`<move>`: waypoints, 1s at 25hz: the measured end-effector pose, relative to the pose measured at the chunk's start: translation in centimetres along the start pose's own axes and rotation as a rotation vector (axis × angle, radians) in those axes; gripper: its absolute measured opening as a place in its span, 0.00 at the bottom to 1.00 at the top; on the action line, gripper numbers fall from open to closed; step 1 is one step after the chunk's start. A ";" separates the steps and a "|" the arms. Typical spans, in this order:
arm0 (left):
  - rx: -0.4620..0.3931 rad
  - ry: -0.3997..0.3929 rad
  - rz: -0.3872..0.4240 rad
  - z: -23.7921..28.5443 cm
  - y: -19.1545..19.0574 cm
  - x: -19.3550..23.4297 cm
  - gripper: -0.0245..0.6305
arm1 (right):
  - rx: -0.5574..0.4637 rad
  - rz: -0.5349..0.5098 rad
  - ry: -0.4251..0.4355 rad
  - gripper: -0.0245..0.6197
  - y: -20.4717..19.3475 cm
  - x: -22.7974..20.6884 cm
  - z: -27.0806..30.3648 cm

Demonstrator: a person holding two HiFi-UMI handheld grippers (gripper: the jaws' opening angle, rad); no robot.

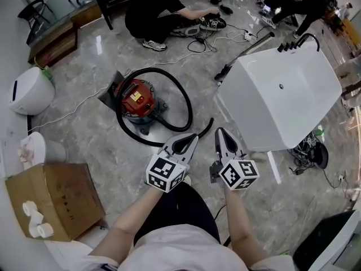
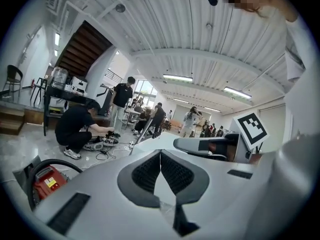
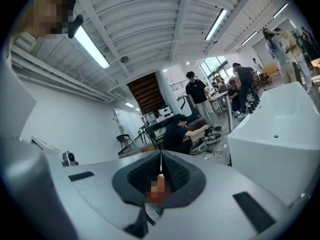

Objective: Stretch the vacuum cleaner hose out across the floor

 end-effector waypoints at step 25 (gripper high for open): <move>0.103 -0.061 0.023 9.4 -10.3 10.7 0.05 | -0.022 0.148 0.069 0.06 -12.9 -9.5 7.3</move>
Point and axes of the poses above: the fingertips, and each gripper's own axes: z forward along the fingers, x to its left, y out of its top, the point moved 10 cm from there along -z, backward along the fingers, and after that the axes turned 13 degrees about -z, right-handed, at the moved point
